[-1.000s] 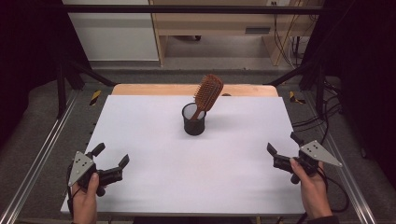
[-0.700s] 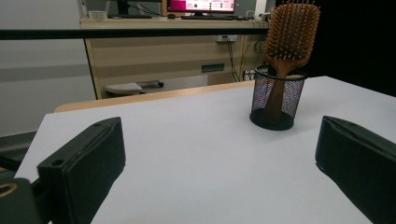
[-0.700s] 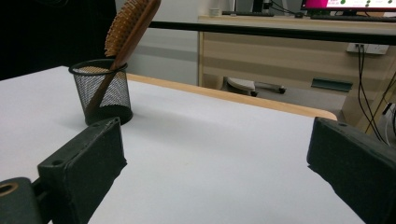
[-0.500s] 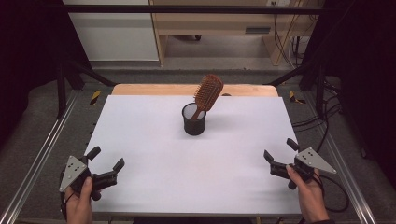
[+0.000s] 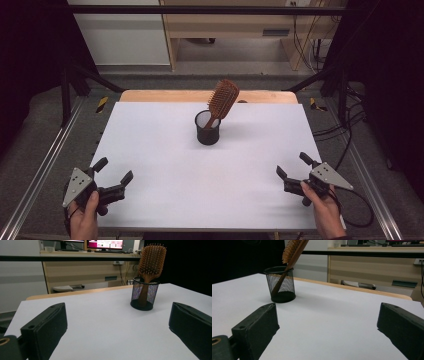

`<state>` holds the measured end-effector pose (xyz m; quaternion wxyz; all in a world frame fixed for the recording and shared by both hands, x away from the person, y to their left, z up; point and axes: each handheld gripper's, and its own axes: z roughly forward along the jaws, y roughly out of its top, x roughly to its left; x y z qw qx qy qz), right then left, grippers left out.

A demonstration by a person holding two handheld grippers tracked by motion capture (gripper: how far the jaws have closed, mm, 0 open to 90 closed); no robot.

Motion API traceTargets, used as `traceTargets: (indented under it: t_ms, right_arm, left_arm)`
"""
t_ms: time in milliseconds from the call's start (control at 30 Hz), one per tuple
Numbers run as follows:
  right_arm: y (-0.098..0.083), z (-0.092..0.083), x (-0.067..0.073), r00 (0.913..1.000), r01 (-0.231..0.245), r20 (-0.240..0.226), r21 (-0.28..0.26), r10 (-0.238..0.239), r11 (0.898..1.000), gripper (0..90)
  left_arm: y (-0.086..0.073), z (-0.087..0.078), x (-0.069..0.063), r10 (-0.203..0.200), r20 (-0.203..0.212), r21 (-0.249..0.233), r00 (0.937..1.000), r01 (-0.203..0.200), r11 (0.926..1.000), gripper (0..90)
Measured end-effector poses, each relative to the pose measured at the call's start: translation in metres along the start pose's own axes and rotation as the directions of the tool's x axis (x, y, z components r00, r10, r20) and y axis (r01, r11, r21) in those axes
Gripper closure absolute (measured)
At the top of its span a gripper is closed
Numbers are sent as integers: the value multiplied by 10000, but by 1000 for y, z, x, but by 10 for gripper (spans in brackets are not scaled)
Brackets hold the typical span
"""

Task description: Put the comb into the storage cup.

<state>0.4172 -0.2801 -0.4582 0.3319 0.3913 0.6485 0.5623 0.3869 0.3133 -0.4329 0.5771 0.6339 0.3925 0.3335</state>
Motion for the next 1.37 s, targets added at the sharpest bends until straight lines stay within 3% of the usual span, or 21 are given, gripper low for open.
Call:
traceTargets:
  t_ms: [267, 467, 867, 1067, 1367]
  right_arm:
    - [-2, 6, 7, 9993, 149, -344, 102, -146, 9998, 35]
    - [-3, 8, 10, 9983, 212, -540, 166, -203, 9996, 33]
    - [-5, 20, 21, 9951, 241, -969, 215, -219, 9995, 29]
    - [-5, 27, 24, 9946, 161, -1029, 206, -139, 9997, 29]
    - [-8, 23, 23, 9950, 45, -999, 243, -20, 9997, 29]
  left_arm:
    - [-1, 1, -1, 25, 32, 7, 10000, -25, 10000, 20]
    - [-2, 3, 0, -227, 128, -104, 9997, 228, 9997, 23]
    - [-4, 8, -3, 158, 310, -224, 9994, -151, 9996, 22]
    - [-5, 11, -5, 96, 391, -274, 9992, -86, 9996, 23]
    - [-4, 11, -7, 177, 459, -415, 9988, -158, 9990, 23]
